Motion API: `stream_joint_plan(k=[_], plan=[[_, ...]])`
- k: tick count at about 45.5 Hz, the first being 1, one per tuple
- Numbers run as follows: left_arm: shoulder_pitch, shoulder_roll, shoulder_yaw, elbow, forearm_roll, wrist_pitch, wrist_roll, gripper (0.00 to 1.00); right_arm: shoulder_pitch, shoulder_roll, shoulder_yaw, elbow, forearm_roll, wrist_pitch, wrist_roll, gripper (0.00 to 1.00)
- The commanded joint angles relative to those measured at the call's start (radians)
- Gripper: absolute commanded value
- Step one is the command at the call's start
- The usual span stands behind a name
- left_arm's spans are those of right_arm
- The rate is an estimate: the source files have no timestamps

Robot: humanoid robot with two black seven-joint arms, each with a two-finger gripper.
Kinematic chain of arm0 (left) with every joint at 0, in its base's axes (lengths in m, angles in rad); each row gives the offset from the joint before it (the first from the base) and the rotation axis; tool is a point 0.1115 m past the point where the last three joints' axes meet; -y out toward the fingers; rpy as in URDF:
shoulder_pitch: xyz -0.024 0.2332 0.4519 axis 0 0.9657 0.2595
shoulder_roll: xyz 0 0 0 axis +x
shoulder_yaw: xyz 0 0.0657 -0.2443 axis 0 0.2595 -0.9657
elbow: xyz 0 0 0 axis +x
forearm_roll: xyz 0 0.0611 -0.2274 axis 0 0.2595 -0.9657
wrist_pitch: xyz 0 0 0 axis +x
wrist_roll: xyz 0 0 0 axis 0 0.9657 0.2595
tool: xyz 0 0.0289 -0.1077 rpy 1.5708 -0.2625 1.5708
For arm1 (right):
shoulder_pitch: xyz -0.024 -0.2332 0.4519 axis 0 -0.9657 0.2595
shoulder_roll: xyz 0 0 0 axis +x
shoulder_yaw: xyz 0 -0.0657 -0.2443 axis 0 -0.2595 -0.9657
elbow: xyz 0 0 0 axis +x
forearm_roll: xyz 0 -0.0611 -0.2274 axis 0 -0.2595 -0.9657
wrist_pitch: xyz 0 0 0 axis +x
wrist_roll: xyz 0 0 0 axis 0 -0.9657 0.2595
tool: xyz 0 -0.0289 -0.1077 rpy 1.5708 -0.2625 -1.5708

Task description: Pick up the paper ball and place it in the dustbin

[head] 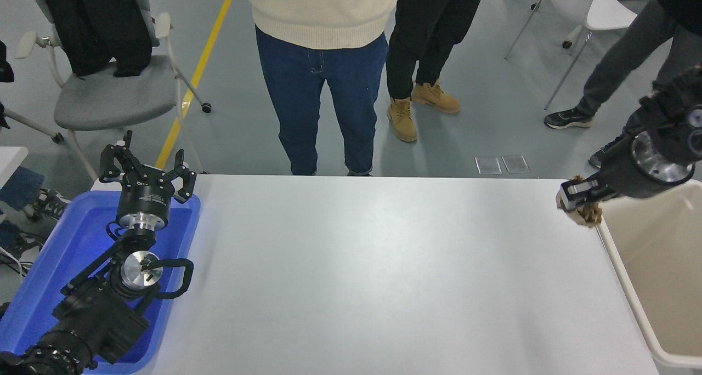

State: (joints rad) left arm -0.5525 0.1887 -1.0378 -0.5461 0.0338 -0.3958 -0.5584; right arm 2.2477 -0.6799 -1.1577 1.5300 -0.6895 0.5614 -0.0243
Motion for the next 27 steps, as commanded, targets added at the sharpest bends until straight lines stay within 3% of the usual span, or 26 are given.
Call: stream_joint_plan(k=[1,13,27], plan=[[0.000,0.000,-0.001,0.000,0.000,0.000,0.000,0.99,0.167,-0.017,-0.091,0.056,0.010,0.029,-0.002,0.00],[0.000,0.000,-0.001,0.000,0.000,0.000,0.000,0.99,0.178,-0.021,-0.148,0.029,-0.019,0.028,-0.008,0.00],[0.000,0.000,-0.001,0.000,0.000,0.000,0.000,0.99,-0.055,-0.237,-0.120,-0.322,-0.307,0.012,0.003,0.00]])
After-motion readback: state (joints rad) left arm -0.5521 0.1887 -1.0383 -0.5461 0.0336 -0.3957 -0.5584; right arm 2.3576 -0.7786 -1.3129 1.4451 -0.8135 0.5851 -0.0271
